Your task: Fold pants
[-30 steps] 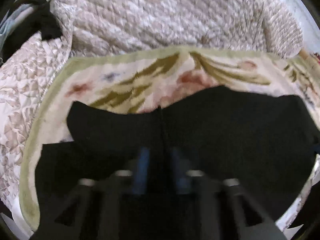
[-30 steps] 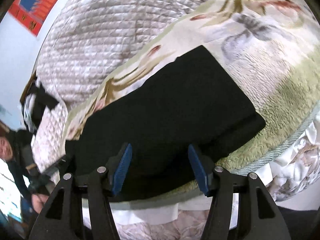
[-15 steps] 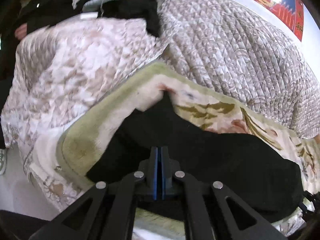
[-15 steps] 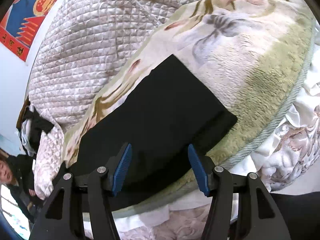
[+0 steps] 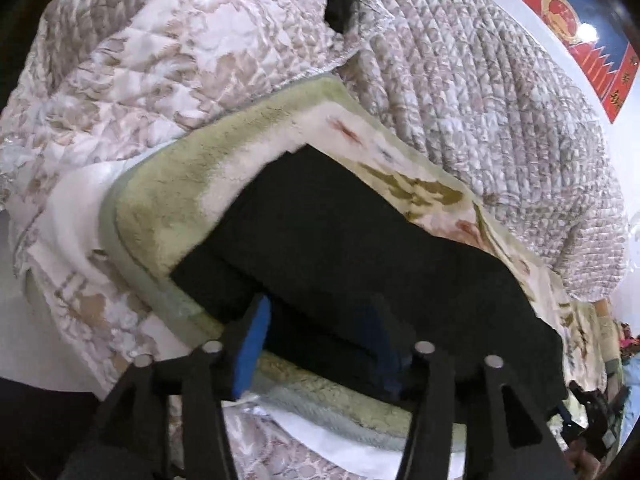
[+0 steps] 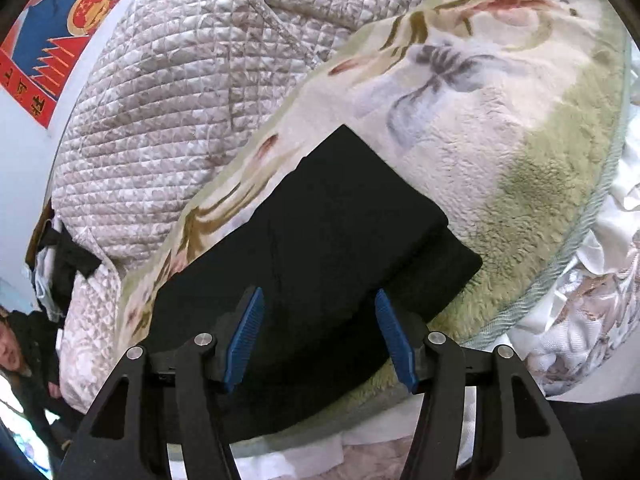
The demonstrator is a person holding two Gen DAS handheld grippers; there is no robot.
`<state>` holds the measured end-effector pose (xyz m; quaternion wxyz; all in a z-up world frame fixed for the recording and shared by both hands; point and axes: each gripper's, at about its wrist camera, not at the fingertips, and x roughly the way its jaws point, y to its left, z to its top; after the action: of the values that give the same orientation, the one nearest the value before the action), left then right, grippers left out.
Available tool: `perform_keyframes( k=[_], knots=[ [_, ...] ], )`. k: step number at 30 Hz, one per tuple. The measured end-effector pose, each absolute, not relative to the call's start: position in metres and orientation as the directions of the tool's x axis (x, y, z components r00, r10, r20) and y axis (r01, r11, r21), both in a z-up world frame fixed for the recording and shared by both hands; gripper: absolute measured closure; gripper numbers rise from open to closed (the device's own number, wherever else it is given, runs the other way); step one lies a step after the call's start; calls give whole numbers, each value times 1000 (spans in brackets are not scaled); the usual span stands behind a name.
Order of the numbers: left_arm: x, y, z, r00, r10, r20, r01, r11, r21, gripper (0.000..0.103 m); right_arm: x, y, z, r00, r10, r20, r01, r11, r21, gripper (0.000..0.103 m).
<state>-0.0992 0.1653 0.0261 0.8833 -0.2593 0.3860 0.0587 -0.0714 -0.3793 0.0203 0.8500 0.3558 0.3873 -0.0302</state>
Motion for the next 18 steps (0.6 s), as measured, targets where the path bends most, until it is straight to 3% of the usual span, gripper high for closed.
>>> perform_keyframes(
  k=[6, 7, 8, 9, 10, 14, 18],
  knots=[
    [-82, 180, 22, 709, -91, -699, -355, 810, -466, 49, -64, -387, 23, 726, 205, -656, 334, 729, 598, 48],
    [-79, 181, 21, 708, -81, -702, -362, 811, -460, 59, -62, -388, 24, 729, 202, -655, 336, 727, 599, 52],
    [-78, 183, 21, 710, -66, -701, -373, 809, -453, 67, -59, -389, 23, 727, 192, -659, 345, 728, 593, 62],
    [-76, 184, 20, 705, -52, -707, -384, 810, -443, 85, -57, -390, 22, 720, 189, -667, 354, 728, 588, 73],
    [-75, 186, 18, 698, -43, -715, -398, 807, -437, 95, -55, -391, 20, 718, 198, -667, 354, 721, 595, 78],
    [-76, 186, 22, 703, -26, -711, -397, 815, -422, 99, -57, -394, 20, 720, 197, -665, 352, 723, 594, 94],
    [-82, 182, 37, 724, -11, -689, -370, 837, -403, 100, -59, -394, 27, 732, 204, -651, 332, 727, 601, 95]
  ],
)
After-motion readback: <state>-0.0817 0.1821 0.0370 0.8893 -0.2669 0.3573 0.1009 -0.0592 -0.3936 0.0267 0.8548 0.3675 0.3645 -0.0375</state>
